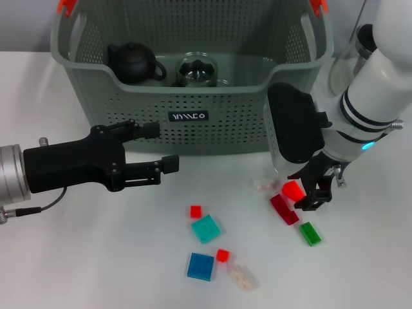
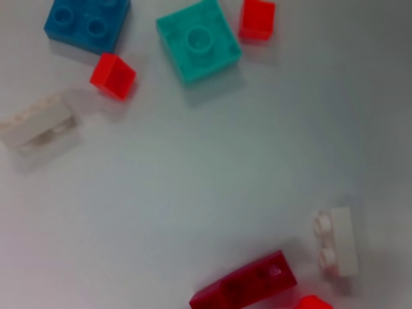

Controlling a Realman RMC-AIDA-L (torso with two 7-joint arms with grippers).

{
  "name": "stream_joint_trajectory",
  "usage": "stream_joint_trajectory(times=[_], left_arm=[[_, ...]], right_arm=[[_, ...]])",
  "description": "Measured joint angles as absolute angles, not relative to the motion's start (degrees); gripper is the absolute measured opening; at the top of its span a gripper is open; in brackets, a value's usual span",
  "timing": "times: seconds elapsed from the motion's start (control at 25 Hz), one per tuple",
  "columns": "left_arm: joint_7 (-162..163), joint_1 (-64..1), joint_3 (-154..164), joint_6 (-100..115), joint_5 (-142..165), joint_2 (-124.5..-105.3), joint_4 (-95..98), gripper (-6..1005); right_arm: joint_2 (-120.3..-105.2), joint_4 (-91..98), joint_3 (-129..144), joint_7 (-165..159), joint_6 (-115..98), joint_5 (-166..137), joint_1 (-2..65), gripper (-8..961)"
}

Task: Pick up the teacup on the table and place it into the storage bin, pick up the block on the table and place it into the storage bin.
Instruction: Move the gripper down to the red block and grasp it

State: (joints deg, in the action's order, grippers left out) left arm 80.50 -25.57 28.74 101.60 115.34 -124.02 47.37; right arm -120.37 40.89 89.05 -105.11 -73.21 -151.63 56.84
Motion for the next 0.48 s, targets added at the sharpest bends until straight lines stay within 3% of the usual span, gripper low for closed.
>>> stream_joint_trajectory(times=[0.48], left_arm=[[80.6, -25.5, 28.7, 101.6, 115.3, -124.10, 47.3, 859]], right_arm=[[-120.50, 40.7, 89.5, -105.0, -72.3, -151.5, 56.5, 519]])
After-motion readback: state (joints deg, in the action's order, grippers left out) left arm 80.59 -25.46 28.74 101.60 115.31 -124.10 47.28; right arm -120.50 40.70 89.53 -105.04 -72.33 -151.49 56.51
